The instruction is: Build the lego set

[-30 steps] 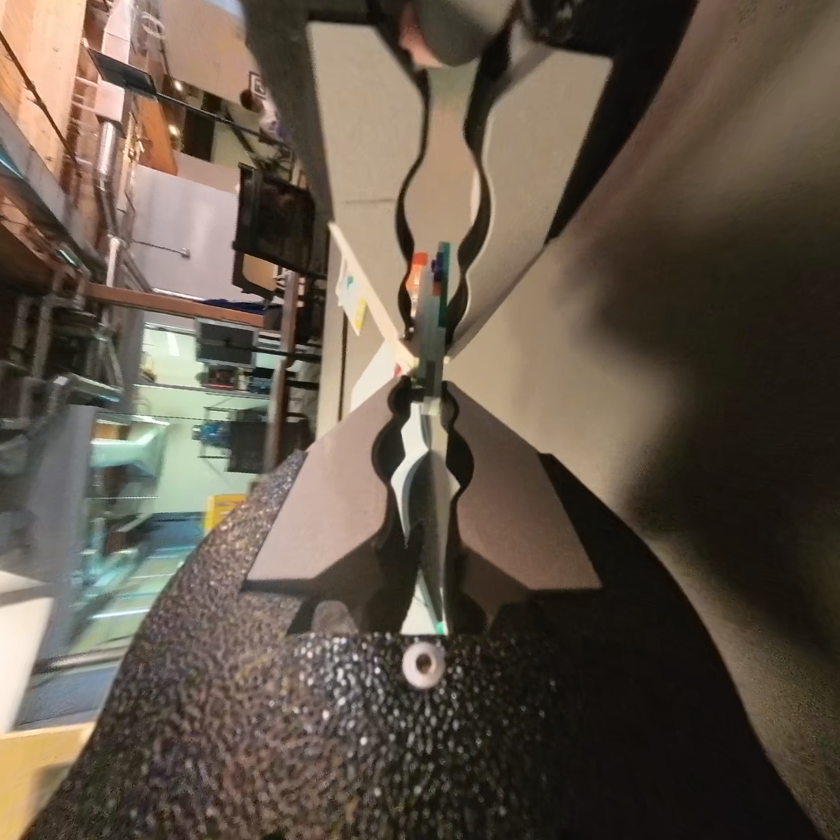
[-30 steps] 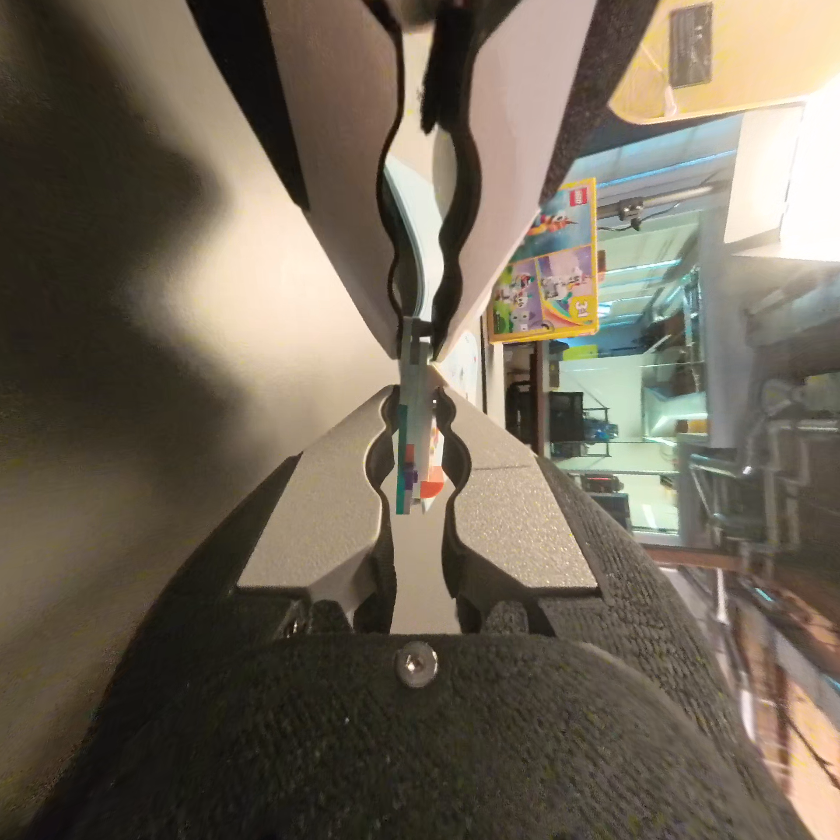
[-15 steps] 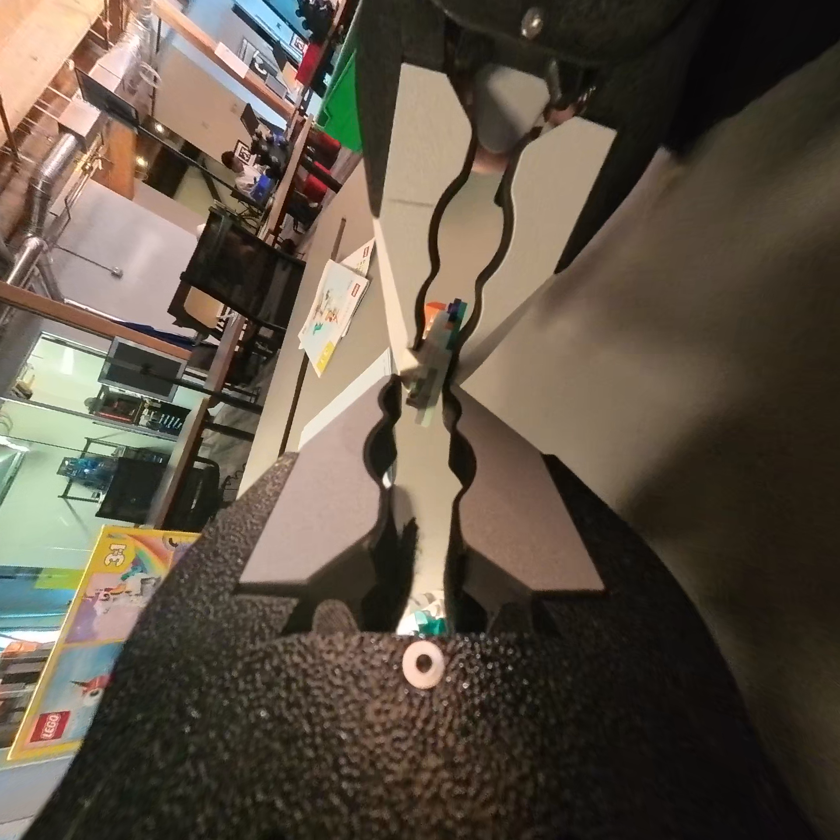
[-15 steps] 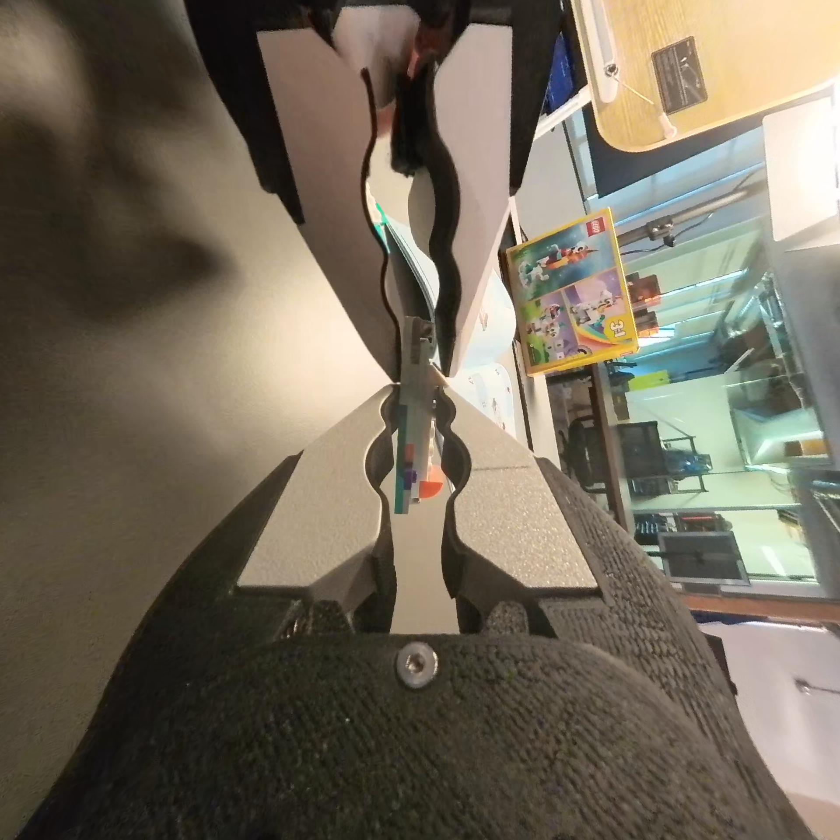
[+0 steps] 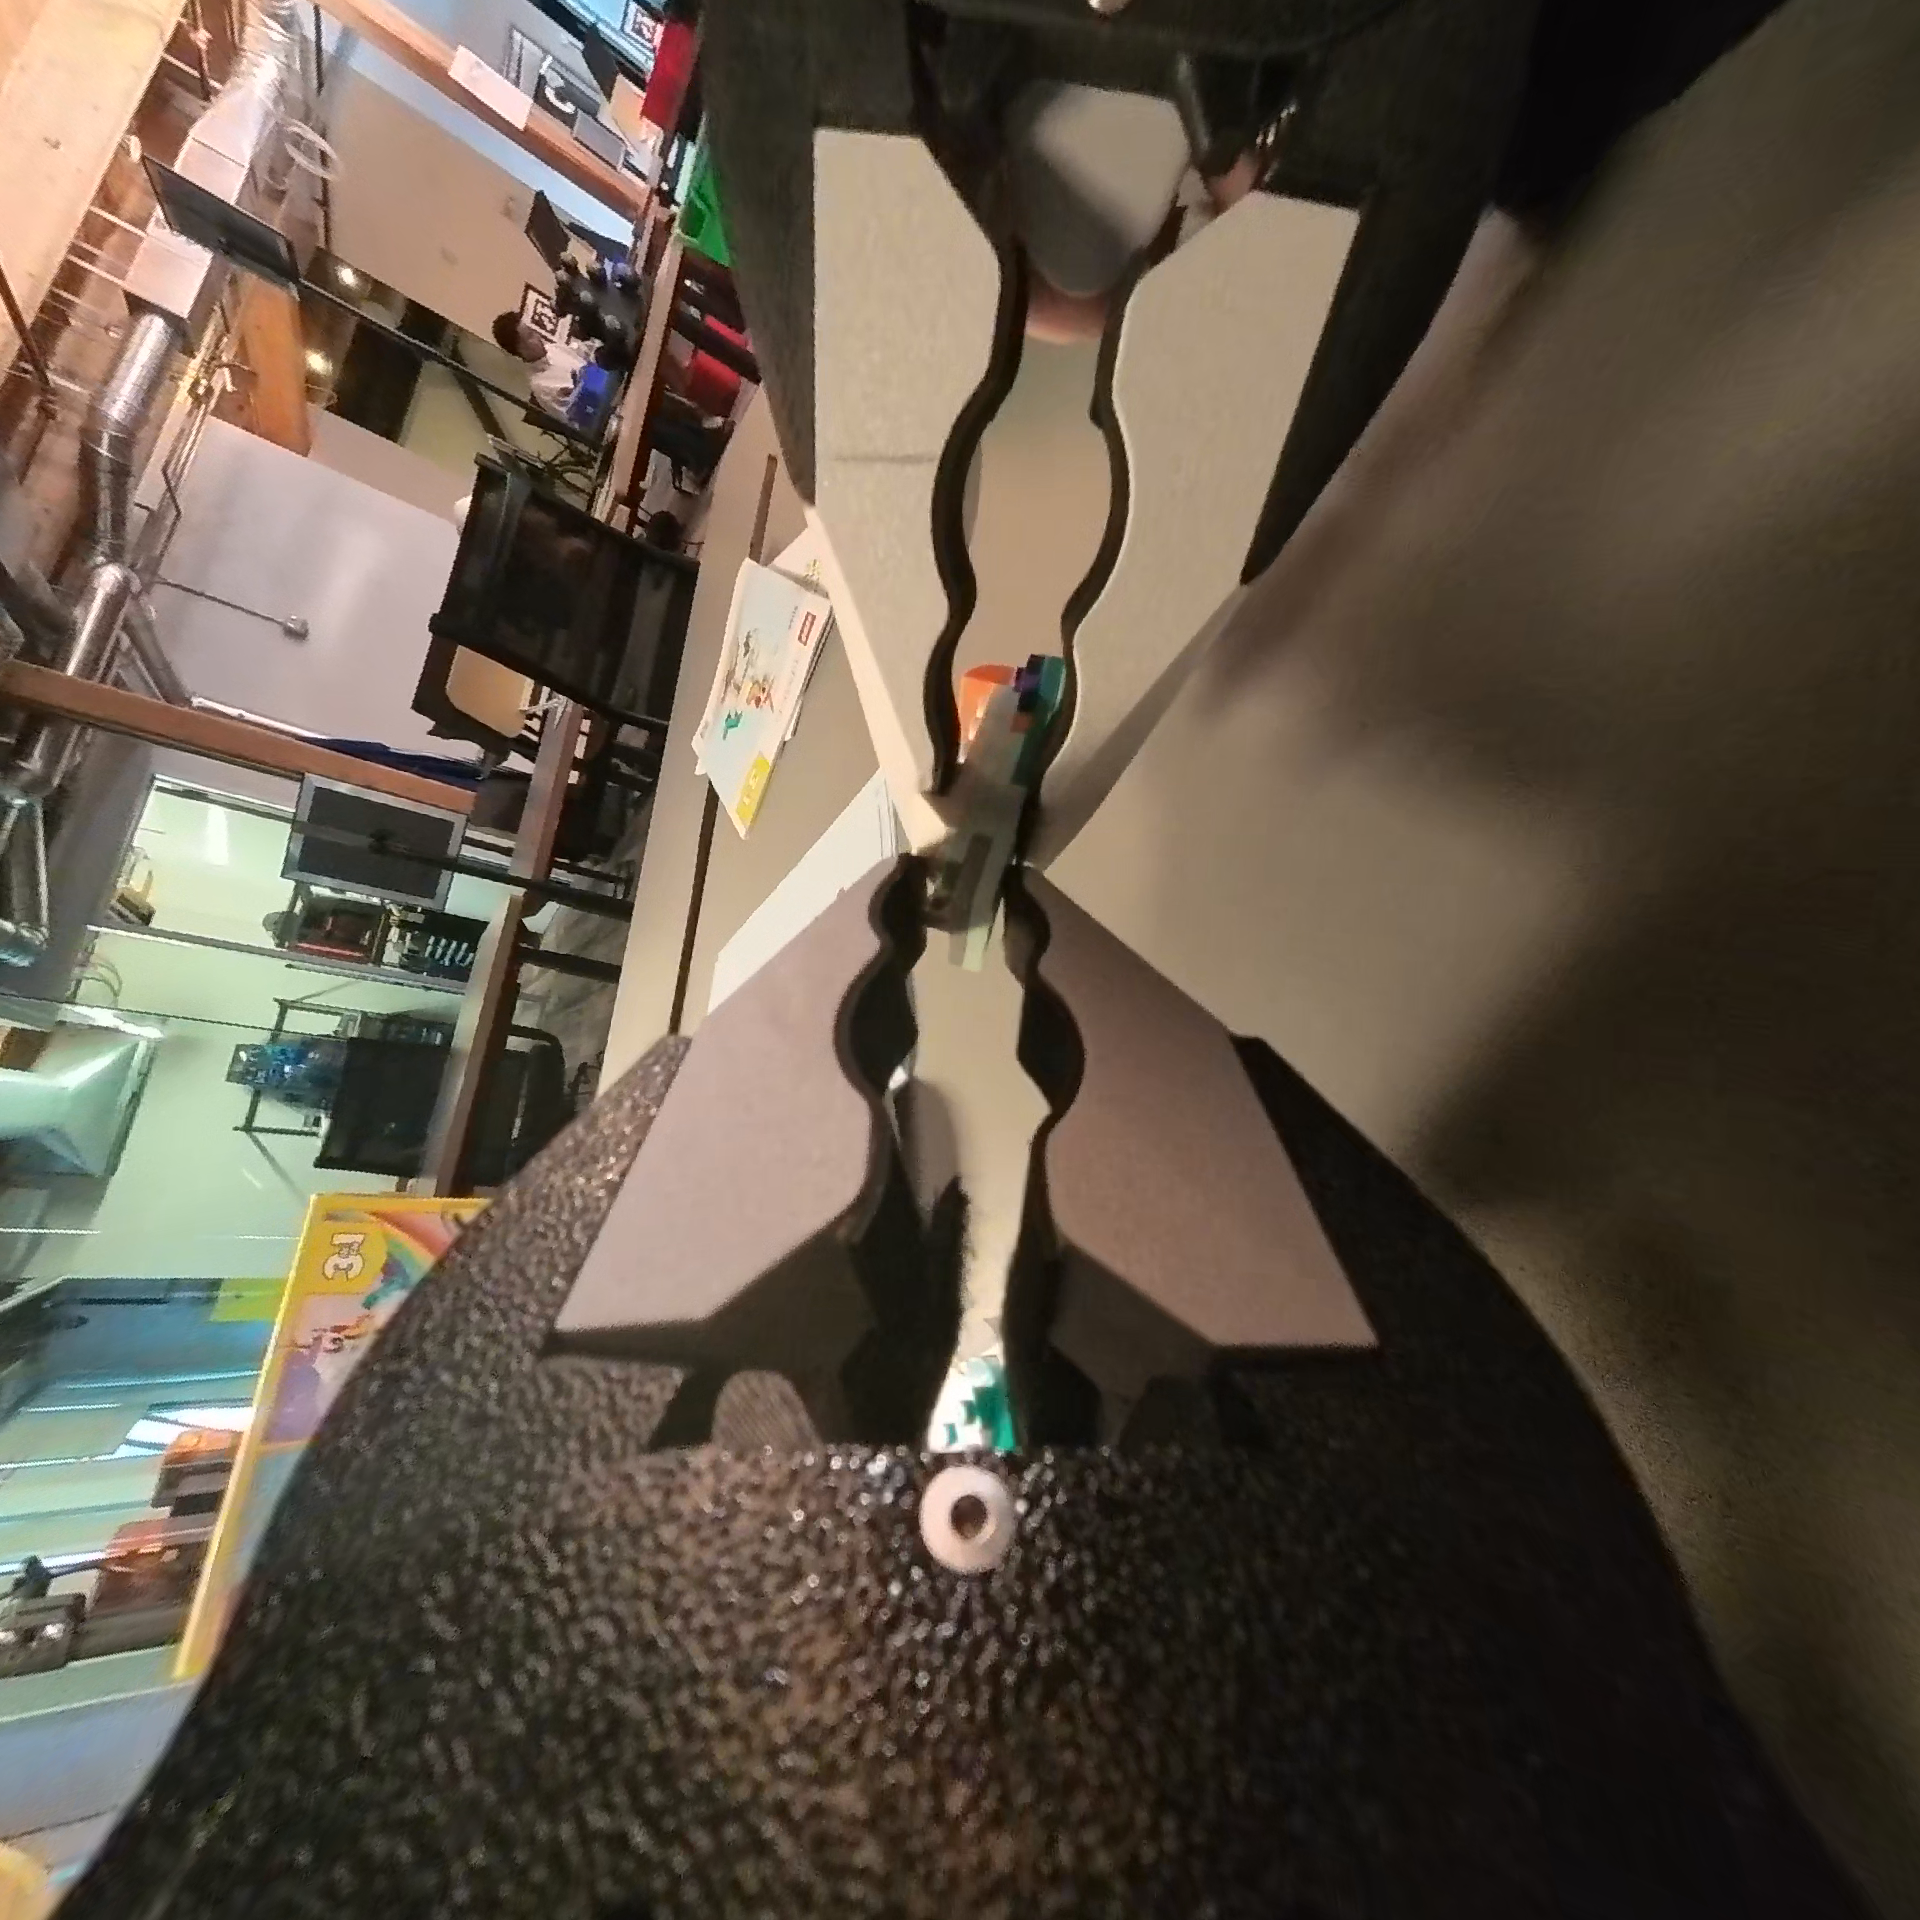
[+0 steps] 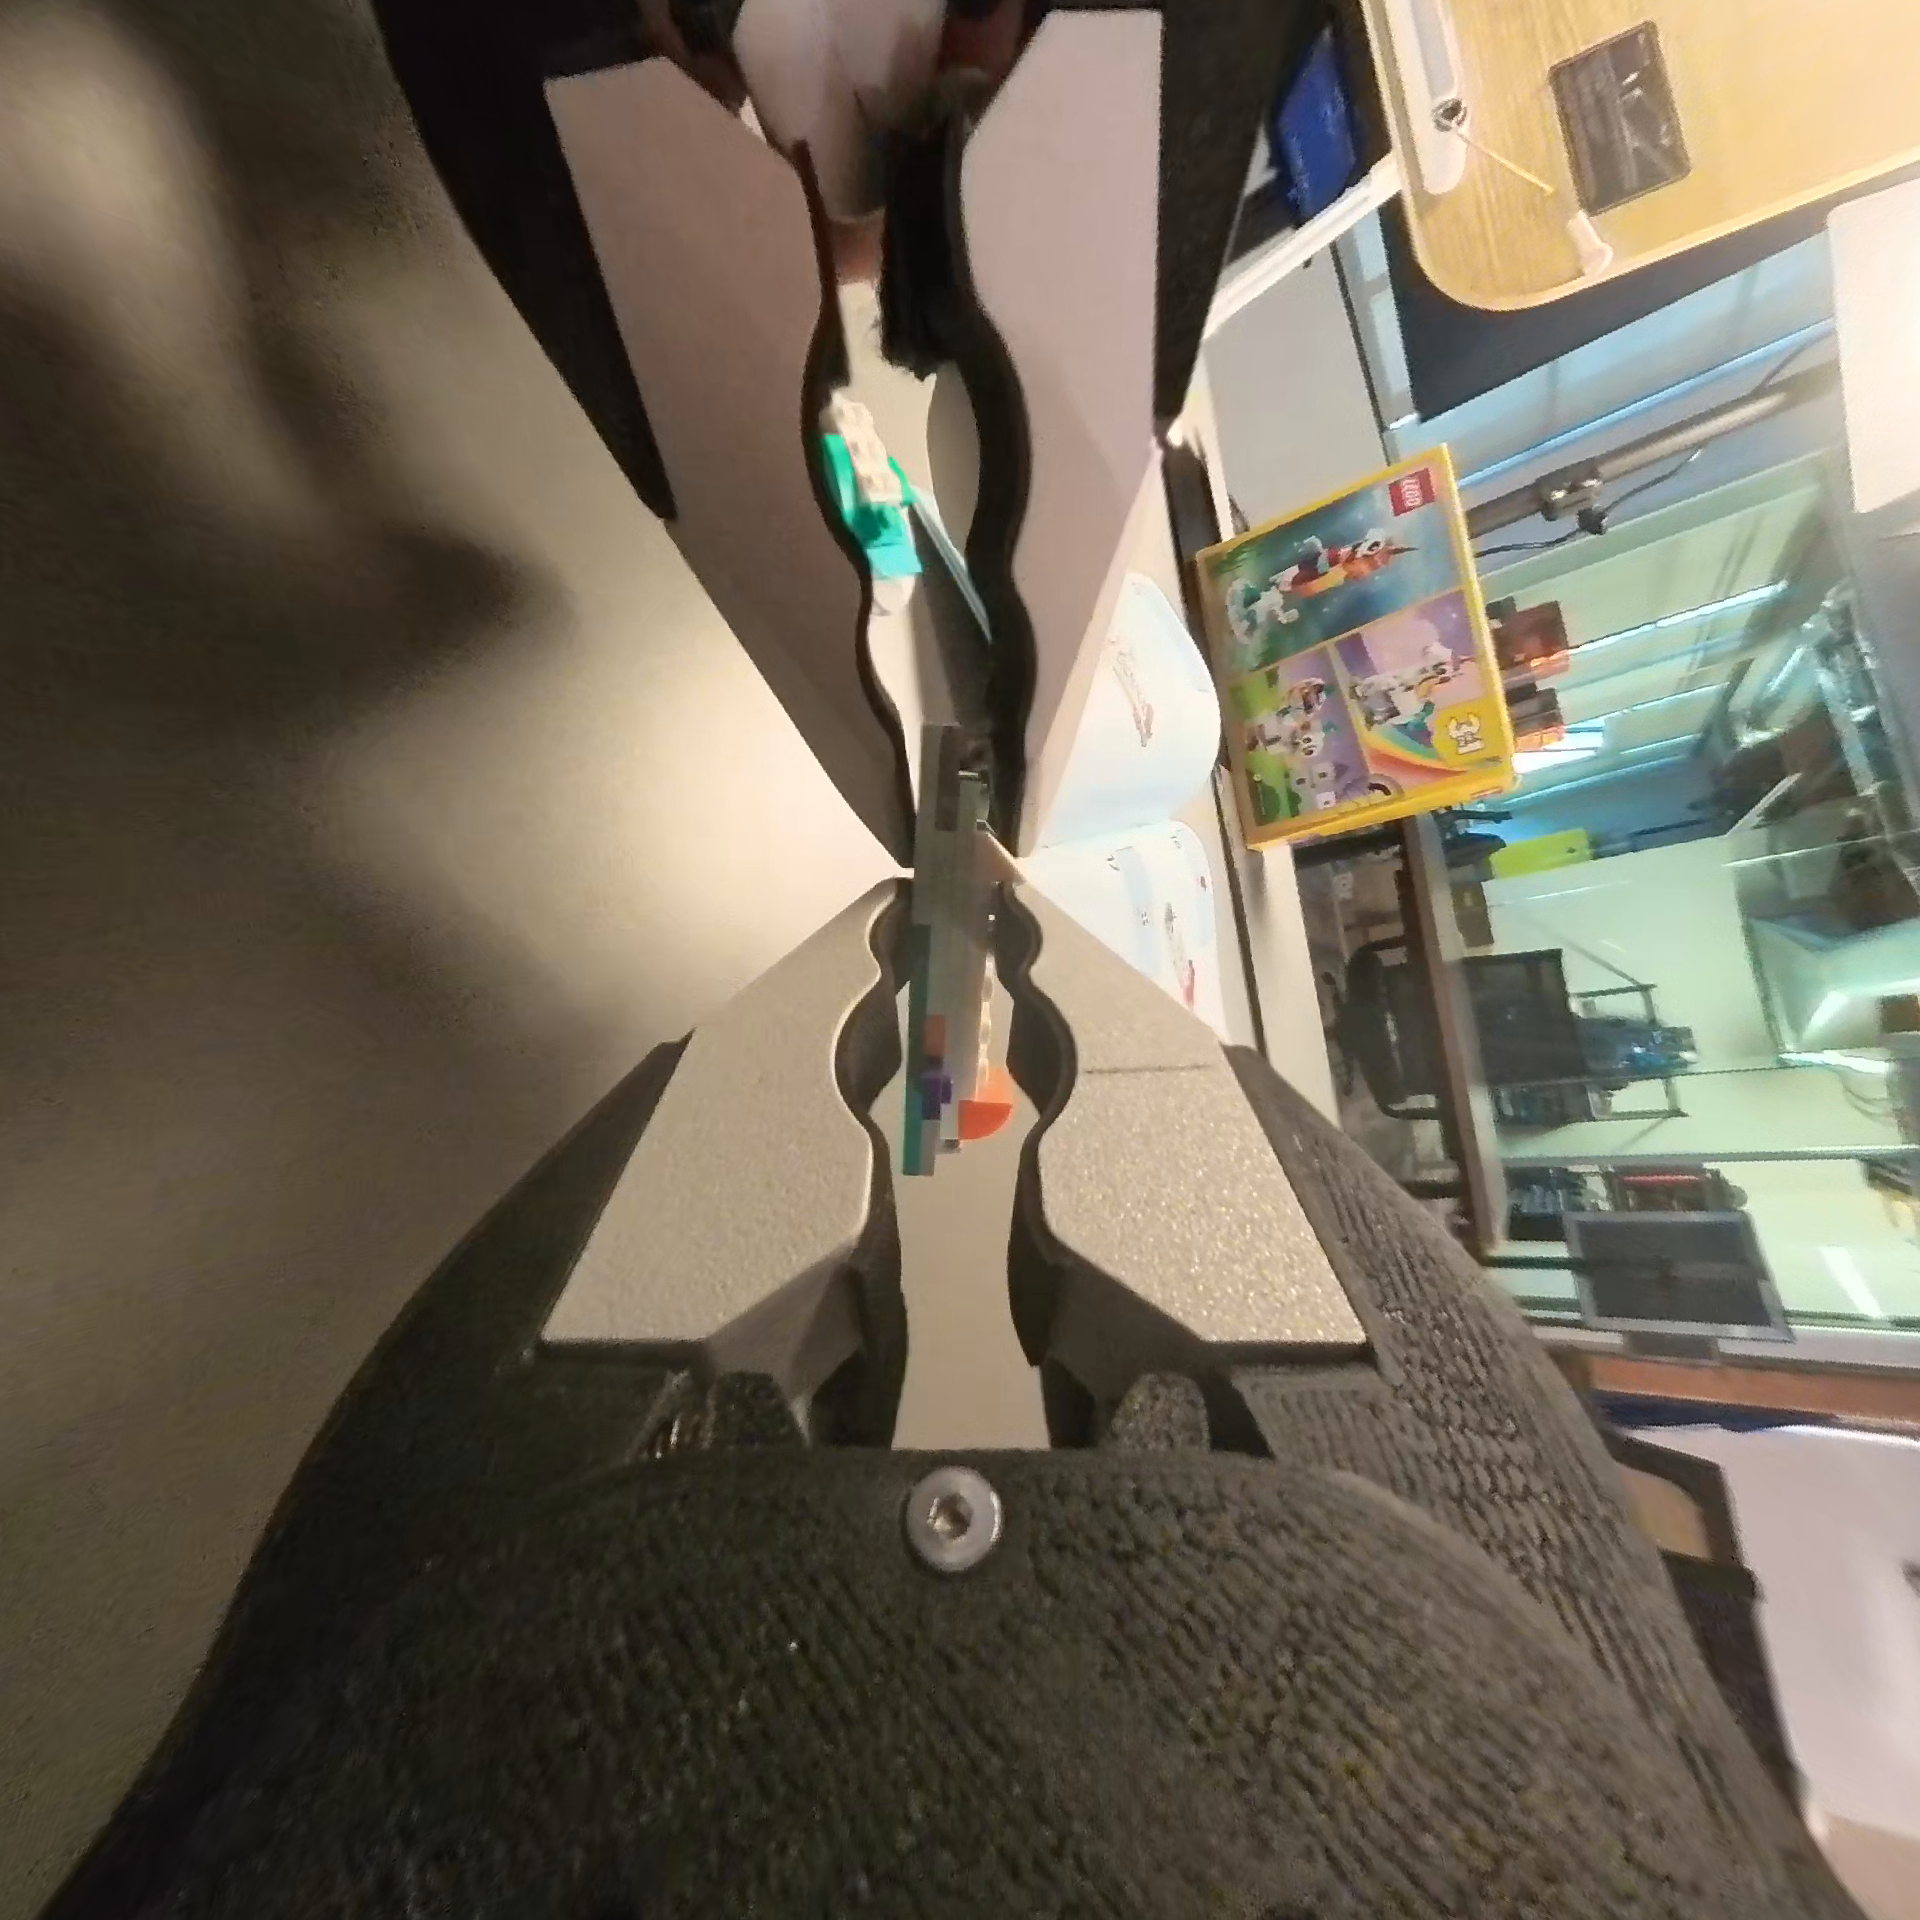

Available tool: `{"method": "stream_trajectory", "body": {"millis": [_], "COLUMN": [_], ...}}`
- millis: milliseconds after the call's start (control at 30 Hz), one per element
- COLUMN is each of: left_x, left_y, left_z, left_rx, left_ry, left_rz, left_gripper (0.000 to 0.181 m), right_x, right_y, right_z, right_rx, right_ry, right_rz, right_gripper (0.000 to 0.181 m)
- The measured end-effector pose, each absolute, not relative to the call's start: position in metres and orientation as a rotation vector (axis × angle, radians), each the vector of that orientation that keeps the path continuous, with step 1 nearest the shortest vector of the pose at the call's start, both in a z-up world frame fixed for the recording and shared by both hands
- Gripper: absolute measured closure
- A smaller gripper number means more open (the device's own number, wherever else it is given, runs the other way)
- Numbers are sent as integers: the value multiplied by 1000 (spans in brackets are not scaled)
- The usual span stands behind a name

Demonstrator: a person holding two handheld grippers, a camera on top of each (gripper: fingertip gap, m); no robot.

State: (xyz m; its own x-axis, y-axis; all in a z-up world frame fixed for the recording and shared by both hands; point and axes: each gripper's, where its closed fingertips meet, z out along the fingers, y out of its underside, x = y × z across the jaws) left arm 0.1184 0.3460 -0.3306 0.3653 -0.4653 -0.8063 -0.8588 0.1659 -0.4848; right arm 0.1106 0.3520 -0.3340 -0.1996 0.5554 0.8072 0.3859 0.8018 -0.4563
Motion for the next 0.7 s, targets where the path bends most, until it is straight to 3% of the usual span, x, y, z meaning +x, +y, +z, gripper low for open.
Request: {"method": "stream_trajectory", "body": {"millis": [100,167,333,467,700], "left_x": [115,112,116,123,120], "left_y": [348,349,345,335,336], "left_z": [-325,-323,-327,-332,-316], "left_rx": [-1470,-1466,-1483,-1787,-1815], "left_ry": [1209,1204,1194,911,646], "left_rz": [394,419,354,-205,-445], "left_gripper": [168,168,166,125,138], "right_x": [108,110,114,114,108], "right_y": [353,359,366,370,367], "right_z": [-327,-329,-336,-326,-320], "right_rx": [-729,-707,-648,-549,-465], "right_ry": [-1767,-1765,-1772,-1704,-1659], "right_rz": [225,147,17,-111,-228], "right_gripper": [166,156,168,168,168]}}
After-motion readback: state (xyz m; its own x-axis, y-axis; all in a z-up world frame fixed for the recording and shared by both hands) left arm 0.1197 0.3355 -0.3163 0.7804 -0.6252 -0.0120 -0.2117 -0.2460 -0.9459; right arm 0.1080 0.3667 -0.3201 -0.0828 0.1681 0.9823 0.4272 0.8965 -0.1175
